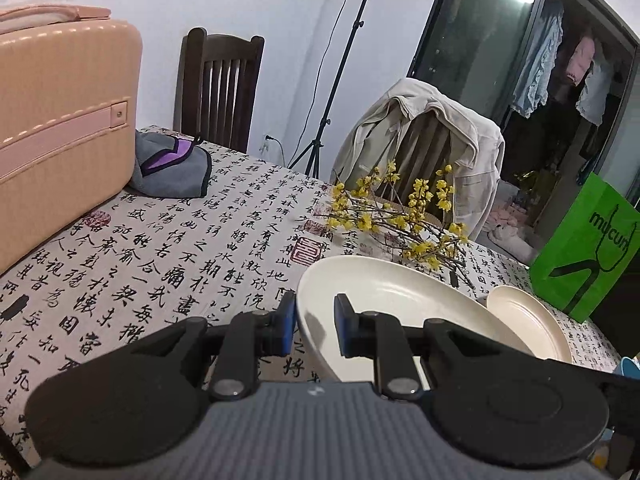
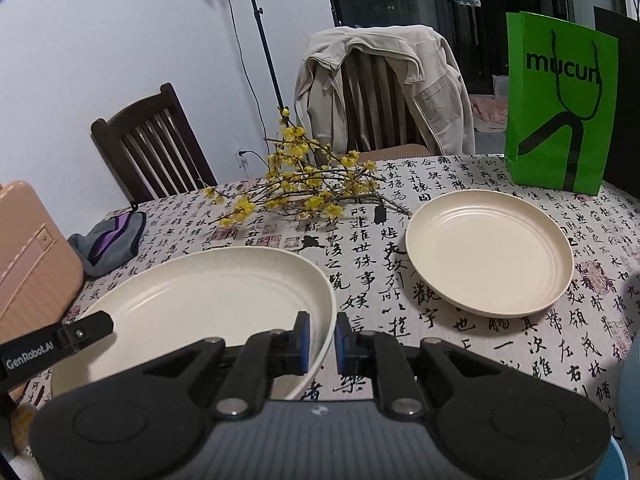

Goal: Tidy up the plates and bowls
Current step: 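Carry the held cream plate toward the blue bowls with both grippers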

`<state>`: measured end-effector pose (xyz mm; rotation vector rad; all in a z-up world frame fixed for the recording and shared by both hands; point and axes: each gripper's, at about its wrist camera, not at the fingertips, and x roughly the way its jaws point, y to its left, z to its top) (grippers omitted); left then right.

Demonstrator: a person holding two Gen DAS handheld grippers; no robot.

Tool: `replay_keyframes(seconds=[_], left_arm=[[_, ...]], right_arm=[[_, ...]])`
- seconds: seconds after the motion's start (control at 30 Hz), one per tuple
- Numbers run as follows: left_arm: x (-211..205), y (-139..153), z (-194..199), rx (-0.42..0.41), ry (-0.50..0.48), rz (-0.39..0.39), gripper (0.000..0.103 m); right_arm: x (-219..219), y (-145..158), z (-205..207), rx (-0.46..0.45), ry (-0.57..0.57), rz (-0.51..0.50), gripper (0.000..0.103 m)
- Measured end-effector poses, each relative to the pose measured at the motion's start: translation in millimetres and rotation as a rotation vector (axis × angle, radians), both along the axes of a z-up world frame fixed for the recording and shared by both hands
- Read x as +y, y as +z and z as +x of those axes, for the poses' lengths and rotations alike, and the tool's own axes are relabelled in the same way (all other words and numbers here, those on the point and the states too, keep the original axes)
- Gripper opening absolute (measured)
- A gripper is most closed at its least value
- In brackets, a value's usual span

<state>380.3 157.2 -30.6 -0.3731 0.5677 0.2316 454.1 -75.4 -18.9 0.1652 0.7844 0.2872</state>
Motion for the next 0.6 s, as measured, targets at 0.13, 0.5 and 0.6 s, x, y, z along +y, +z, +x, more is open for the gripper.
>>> replay_keyframes(seconds=[0.13,0.5,0.6], left_arm=[[-0.1,1.7,-10.2,-0.01,-0.005,-0.002,0.02],[-0.8,10.3,-37.4,-0.039,-0.012,-0.004,0.02],[-2.6,12.9,-44.2,-0.047,-0.015,-0.002,0.02]], right_arm=[[-1.9,1.7,-9.9,-0.005,0.002,0.007,0.012],[-6.1,11.0,-36.7,-0.043,0.005,0.011,0.012],[-8.3,13.5,-44.6,-0.053,0.002,0.014,0.012]])
